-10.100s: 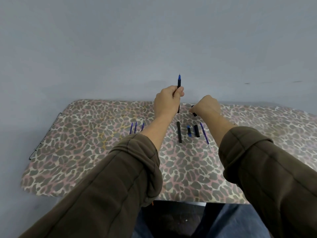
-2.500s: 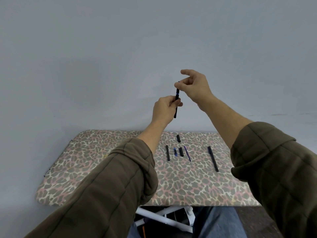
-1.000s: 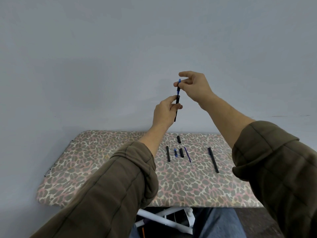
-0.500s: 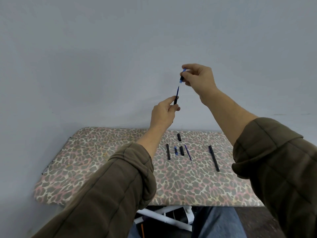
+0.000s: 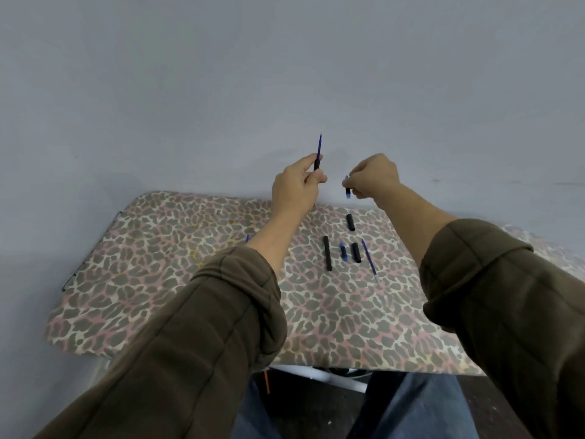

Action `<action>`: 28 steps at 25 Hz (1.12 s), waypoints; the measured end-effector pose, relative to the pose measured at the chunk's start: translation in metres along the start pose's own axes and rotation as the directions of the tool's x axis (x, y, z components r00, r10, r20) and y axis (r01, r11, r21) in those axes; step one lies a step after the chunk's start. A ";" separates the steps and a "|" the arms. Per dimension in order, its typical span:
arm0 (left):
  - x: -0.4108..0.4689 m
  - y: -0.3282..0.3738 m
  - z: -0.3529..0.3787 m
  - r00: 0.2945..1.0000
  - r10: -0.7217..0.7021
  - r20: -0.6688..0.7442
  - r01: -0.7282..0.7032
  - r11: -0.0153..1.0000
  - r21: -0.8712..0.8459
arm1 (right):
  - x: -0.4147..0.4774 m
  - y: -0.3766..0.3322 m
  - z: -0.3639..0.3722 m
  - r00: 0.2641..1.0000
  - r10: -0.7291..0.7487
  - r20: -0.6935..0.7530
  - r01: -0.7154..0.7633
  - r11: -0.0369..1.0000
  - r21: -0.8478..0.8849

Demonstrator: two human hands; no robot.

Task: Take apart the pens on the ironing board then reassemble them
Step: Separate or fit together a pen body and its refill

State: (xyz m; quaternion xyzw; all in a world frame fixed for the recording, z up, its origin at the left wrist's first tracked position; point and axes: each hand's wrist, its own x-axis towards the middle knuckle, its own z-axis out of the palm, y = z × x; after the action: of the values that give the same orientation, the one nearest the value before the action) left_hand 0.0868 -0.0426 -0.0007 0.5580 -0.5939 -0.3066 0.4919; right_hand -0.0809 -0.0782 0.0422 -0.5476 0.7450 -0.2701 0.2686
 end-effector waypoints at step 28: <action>0.008 -0.057 0.014 0.995 -0.083 0.050 0.081 0.995 0.050 | 0.034 0.048 0.076 0.998 0.046 0.038 -0.028 0.919 -0.392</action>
State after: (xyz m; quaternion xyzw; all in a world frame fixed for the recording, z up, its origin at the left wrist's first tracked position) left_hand 0.0953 -0.0633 -0.0553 0.5854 -0.5904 -0.3266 0.4495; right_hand -0.0690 -0.1064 -0.0485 -0.5822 0.7877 -0.0980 0.1758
